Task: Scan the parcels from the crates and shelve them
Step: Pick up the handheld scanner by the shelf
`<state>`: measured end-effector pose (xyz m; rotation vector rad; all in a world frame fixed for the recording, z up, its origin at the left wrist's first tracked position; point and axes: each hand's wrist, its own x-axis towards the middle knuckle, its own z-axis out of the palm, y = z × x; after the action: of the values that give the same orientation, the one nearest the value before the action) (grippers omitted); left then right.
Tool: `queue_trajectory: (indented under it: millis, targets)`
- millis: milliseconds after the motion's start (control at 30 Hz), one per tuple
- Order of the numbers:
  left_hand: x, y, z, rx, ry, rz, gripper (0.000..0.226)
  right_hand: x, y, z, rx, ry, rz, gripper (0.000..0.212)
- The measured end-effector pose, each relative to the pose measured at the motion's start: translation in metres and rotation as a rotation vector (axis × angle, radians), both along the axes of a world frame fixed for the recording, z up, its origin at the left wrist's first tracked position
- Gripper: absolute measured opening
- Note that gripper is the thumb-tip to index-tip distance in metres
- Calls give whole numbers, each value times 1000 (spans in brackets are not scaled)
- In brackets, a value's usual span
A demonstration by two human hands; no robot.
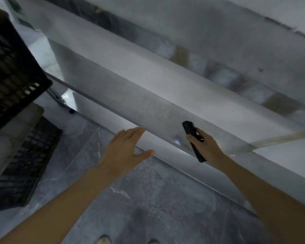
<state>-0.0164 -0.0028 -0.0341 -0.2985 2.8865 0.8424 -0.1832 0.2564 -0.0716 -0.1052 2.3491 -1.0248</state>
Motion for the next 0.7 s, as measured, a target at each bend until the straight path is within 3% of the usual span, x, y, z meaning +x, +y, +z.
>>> queue_trajectory:
  millis: [133,267,567,700]
  targets:
    - [17,2,53,-23,41,42,83,16,-21,44,-70,-103,9,12]
    - [41,-12,108,-29,54,71,81,37,-47,96,-89,-185,55,19]
    - [120,-91,254,-149,143,213,90,96,-136,250,-138,-30,327,35]
    - [174,-136,328,-240,227,266,82,134,-189,335,-150,62,491,38]
